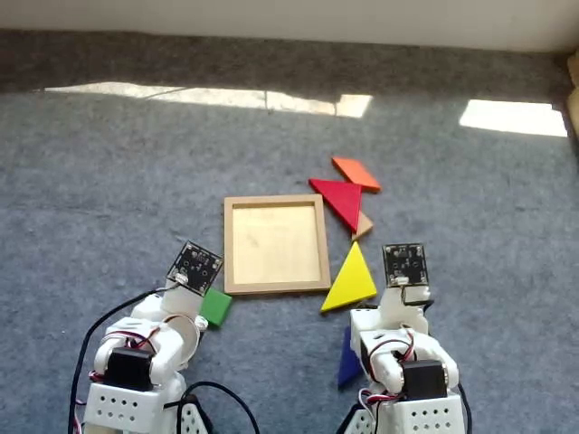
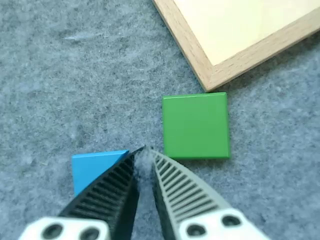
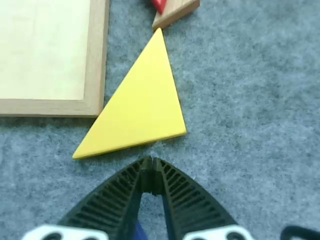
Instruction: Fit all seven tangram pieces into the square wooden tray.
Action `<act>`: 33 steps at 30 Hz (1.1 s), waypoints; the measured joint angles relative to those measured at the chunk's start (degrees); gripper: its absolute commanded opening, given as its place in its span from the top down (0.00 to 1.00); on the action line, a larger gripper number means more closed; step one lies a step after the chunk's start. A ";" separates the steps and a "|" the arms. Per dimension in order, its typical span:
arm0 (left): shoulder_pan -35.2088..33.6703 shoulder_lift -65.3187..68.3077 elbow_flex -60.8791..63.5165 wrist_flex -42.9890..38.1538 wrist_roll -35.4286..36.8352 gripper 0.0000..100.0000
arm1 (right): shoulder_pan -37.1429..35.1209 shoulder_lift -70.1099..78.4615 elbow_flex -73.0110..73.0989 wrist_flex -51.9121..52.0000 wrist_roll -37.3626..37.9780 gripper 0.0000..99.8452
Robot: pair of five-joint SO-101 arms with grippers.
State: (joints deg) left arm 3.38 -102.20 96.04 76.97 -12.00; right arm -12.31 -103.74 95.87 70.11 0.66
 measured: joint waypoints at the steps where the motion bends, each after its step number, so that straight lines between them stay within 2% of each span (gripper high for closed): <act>1: 0.00 0.00 0.00 0.00 0.00 0.99 | 0.53 0.00 0.00 0.00 0.00 0.98; 5: 0.00 0.00 0.00 0.00 0.00 0.99 | 3.60 -0.18 -1.58 0.09 0.00 0.98; 10: 0.00 0.00 0.00 0.00 0.00 0.99 | 6.24 4.57 -11.69 0.09 -2.20 0.98; 22: 0.00 0.00 0.00 0.00 0.00 0.99 | 4.66 44.22 -42.73 0.09 -6.33 0.97; 24: 0.00 0.00 0.00 0.00 0.00 0.99 | 2.46 50.02 -44.13 0.09 -9.49 0.91; 29: 0.00 0.00 0.00 0.00 0.00 0.99 | -1.23 61.27 -44.75 0.09 -21.36 0.66; 33: 0.00 0.00 0.00 0.00 0.00 0.99 | -4.84 67.78 -44.75 -0.44 -29.27 0.62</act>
State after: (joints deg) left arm 3.38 -102.20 96.04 76.97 -12.00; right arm -17.14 -35.96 51.12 69.67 -28.62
